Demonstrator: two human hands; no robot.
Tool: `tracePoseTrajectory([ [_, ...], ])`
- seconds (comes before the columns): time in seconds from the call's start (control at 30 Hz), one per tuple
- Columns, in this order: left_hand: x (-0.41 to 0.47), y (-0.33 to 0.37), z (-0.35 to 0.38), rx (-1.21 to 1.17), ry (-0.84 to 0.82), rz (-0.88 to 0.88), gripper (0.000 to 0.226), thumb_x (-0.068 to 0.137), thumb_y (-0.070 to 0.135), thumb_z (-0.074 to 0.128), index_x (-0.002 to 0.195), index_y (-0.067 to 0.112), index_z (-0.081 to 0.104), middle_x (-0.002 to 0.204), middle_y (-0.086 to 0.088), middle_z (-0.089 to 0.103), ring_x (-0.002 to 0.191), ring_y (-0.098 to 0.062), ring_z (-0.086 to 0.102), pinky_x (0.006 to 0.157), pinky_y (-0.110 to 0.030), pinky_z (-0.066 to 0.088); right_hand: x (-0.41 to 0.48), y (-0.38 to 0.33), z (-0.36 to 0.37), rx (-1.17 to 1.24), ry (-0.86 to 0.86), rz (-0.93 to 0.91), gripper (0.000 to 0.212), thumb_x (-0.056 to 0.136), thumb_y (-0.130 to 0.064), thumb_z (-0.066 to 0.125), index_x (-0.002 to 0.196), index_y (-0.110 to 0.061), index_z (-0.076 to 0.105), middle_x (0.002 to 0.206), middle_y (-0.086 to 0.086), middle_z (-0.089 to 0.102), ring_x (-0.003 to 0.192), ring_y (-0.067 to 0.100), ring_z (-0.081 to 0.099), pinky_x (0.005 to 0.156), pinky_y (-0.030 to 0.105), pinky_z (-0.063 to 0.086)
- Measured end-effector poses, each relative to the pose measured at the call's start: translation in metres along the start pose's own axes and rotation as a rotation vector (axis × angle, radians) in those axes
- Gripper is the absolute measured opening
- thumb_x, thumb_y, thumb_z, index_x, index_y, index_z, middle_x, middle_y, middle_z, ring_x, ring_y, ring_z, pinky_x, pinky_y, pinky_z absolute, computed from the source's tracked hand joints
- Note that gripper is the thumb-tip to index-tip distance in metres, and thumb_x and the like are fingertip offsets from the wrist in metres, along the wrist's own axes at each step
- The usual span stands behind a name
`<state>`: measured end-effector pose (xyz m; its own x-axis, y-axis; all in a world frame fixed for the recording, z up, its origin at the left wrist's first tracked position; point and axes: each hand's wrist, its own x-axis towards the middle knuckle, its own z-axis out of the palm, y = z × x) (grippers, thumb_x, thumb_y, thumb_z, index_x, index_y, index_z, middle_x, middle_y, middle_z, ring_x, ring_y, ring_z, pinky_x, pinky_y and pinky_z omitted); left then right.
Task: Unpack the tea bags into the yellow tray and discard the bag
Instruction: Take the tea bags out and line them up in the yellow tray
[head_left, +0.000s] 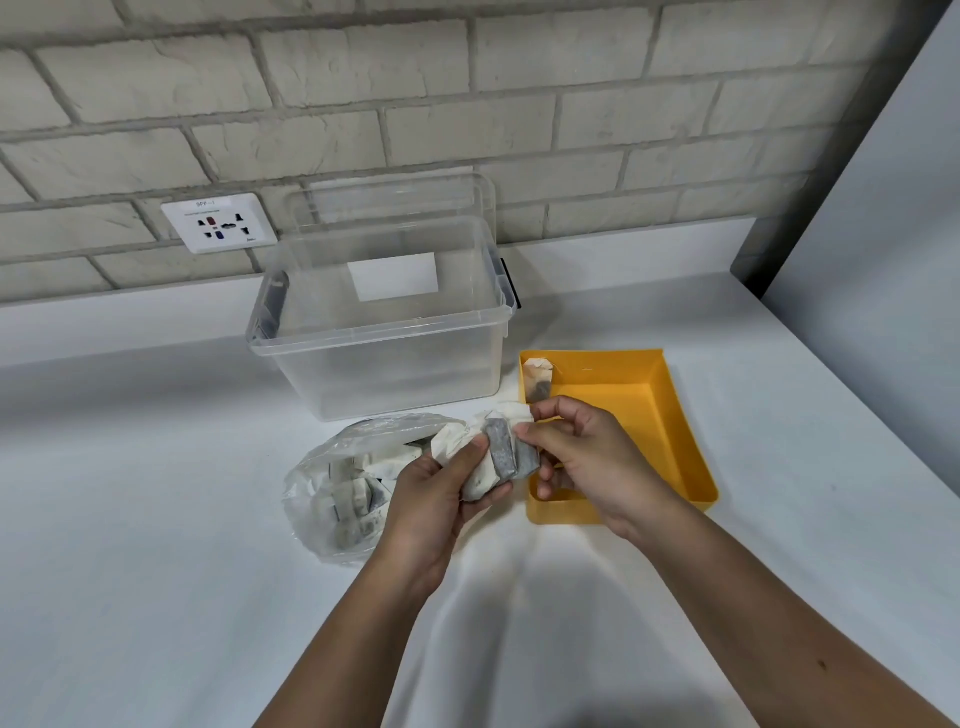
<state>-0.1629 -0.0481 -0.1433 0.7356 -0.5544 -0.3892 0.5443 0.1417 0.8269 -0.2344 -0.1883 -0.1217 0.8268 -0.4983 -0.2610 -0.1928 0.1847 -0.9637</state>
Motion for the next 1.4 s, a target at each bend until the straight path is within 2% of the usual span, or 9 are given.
tracePoseTrajectory([
  [0.2, 0.002, -0.005, 0.002, 0.059, -0.003, 0.061, 0.047, 0.079, 0.025, 0.074, 0.120, 0.003, 0.066, 0.113, -0.016, 0.073, 0.107, -0.030, 0.070, 0.086, -0.036, 0.057, 0.001, 0.002, -0.001, 0.003, 0.024, -0.047, 0.028, 0.080, -0.011, 0.077, 0.104, -0.001, 0.066, 0.076, 0.011, 0.060, 0.049, 0.011, 0.055, 0.051, 0.030, 0.058],
  [0.5, 0.002, -0.003, 0.006, -0.037, 0.015, 0.020, 0.024, 0.091, 0.009, 0.065, 0.115, 0.003, 0.067, 0.100, -0.010, 0.077, 0.084, -0.016, 0.075, 0.067, -0.022, 0.058, 0.003, -0.003, -0.002, 0.048, 0.055, -0.065, 0.020, 0.090, -0.020, 0.067, 0.099, -0.003, 0.070, 0.067, 0.018, 0.060, 0.050, 0.016, 0.061, 0.066, 0.041, 0.062],
  [0.6, 0.005, -0.003, 0.005, -0.049, 0.018, 0.017, 0.024, 0.089, 0.009, 0.067, 0.113, 0.005, 0.069, 0.103, -0.009, 0.077, 0.088, -0.015, 0.074, 0.072, -0.024, 0.060, 0.009, -0.003, -0.009, 0.008, 0.112, -0.114, 0.017, 0.091, -0.021, 0.066, 0.097, -0.006, 0.071, 0.062, 0.011, 0.059, 0.050, 0.014, 0.060, 0.070, 0.044, 0.061],
  [0.7, 0.008, -0.003, -0.001, -0.059, 0.046, 0.001, 0.023, 0.087, 0.011, 0.070, 0.109, 0.006, 0.071, 0.102, -0.009, 0.076, 0.086, -0.016, 0.074, 0.073, -0.025, 0.060, 0.025, -0.002, -0.024, -0.011, 0.184, -0.132, 0.015, 0.093, -0.017, 0.063, 0.097, -0.003, 0.068, 0.068, 0.013, 0.056, 0.048, 0.011, 0.056, 0.061, 0.036, 0.061],
  [0.8, 0.012, -0.002, -0.009, -0.029, 0.071, 0.027, 0.026, 0.085, 0.014, 0.071, 0.110, 0.006, 0.071, 0.104, -0.012, 0.076, 0.088, -0.020, 0.074, 0.073, -0.029, 0.057, 0.051, 0.008, -0.047, -0.205, 0.251, -0.085, 0.016, 0.094, -0.017, 0.062, 0.101, -0.003, 0.067, 0.072, 0.009, 0.061, 0.049, 0.010, 0.056, 0.056, 0.031, 0.059],
  [0.93, 0.015, 0.002, -0.018, 0.081, 0.086, 0.072, 0.024, 0.087, 0.021, 0.072, 0.108, 0.009, 0.073, 0.102, -0.016, 0.076, 0.084, -0.025, 0.072, 0.058, -0.025, 0.053, 0.085, 0.028, -0.059, -0.429, 0.190, 0.047, 0.011, 0.094, -0.019, 0.063, 0.096, -0.009, 0.067, 0.072, 0.009, 0.064, 0.055, 0.017, 0.056, 0.061, 0.035, 0.055],
  [1.07, 0.016, 0.004, -0.017, 0.141, 0.100, 0.072, 0.023, 0.089, 0.020, 0.071, 0.106, 0.006, 0.073, 0.095, -0.017, 0.076, 0.069, -0.020, 0.071, 0.047, -0.018, 0.047, 0.110, 0.037, -0.052, -0.685, 0.203, -0.045, 0.010, 0.091, -0.025, 0.067, 0.090, -0.016, 0.070, 0.071, -0.001, 0.064, 0.064, 0.019, 0.059, 0.071, 0.034, 0.051],
  [1.23, 0.017, 0.004, -0.019, 0.138, 0.094, 0.054, 0.024, 0.087, 0.021, 0.072, 0.108, 0.009, 0.073, 0.094, -0.012, 0.077, 0.070, -0.020, 0.071, 0.048, -0.019, 0.048, 0.126, 0.035, -0.043, -0.802, 0.304, -0.120, 0.020, 0.090, -0.027, 0.067, 0.105, -0.014, 0.072, 0.101, 0.003, 0.071, 0.095, 0.020, 0.064, 0.074, 0.025, 0.044],
  [1.4, 0.019, 0.002, -0.021, 0.149, 0.089, 0.038, 0.030, 0.084, 0.025, 0.073, 0.110, 0.010, 0.073, 0.103, -0.012, 0.077, 0.087, -0.025, 0.073, 0.064, -0.027, 0.052, 0.129, 0.039, -0.036, -0.825, 0.369, -0.208, 0.017, 0.089, -0.026, 0.069, 0.101, -0.014, 0.069, 0.099, 0.003, 0.071, 0.092, 0.017, 0.064, 0.074, 0.028, 0.051],
])
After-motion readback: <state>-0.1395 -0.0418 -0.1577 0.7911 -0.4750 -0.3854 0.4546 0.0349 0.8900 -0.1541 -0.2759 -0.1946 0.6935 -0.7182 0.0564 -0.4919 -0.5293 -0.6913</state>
